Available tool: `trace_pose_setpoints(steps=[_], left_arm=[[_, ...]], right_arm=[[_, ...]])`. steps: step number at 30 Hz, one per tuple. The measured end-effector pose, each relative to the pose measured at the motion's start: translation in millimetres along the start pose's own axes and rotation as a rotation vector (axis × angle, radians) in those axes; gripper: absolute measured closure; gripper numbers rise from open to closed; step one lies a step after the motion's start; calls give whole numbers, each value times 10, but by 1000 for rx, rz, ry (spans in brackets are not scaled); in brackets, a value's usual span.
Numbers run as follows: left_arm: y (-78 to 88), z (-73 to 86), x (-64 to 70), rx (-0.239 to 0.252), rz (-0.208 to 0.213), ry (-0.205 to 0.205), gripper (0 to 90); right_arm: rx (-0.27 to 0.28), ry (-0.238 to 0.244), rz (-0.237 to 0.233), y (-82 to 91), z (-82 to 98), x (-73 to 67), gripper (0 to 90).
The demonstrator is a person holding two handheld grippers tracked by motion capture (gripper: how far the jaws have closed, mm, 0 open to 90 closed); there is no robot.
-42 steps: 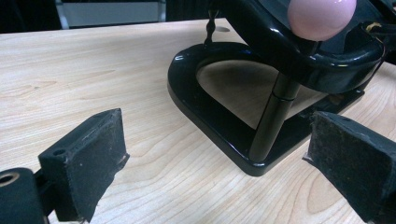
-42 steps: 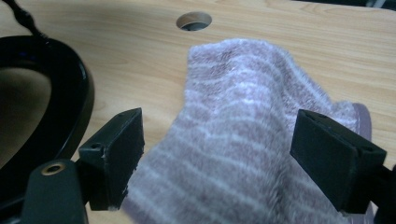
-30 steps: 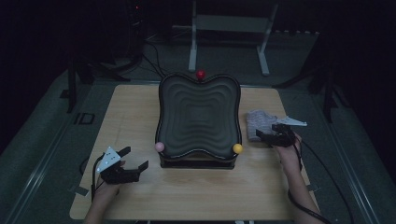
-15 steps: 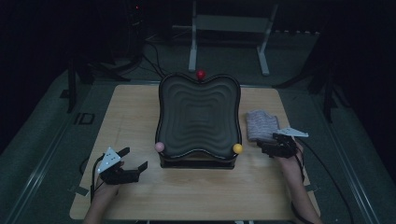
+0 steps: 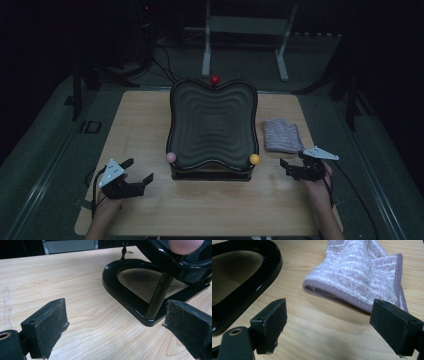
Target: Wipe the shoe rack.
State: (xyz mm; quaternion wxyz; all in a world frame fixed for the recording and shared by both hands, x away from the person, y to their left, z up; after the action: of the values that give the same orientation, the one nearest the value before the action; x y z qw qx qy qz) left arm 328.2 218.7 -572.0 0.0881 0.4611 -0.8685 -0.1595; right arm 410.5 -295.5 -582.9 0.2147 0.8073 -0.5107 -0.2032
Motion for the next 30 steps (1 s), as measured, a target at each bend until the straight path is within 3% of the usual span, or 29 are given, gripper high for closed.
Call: trace_pose_setpoints(steps=[3,9,22,30], left_arm=[[27,1,-16,-3,1,8,50],[79,13,-56,-1,-17,11,59],[169,66,-144,-6,-42,15,58],[191,111,-191,-19,-62,3,59]], right_arm=[[13,17,1,54,43,-5,139],[56,-12,18,190,89,29,137],[130,0,59,403,193,43,136],[138,-3,121,440,261,117,137]])
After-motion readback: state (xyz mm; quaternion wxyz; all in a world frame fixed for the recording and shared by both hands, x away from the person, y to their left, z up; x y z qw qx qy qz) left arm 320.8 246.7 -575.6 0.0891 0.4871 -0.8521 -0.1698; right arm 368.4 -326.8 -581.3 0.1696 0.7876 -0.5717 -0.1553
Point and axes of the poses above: each handheld gripper's, and its own axes: y roughly backward along the jaws, z roughly out of its underside, x roughly to its right, the point moved 9 cm from there along -y, roughly forward along the jaws, and after that the axes turned 4 degrees about -y, right-handed, at the moved point
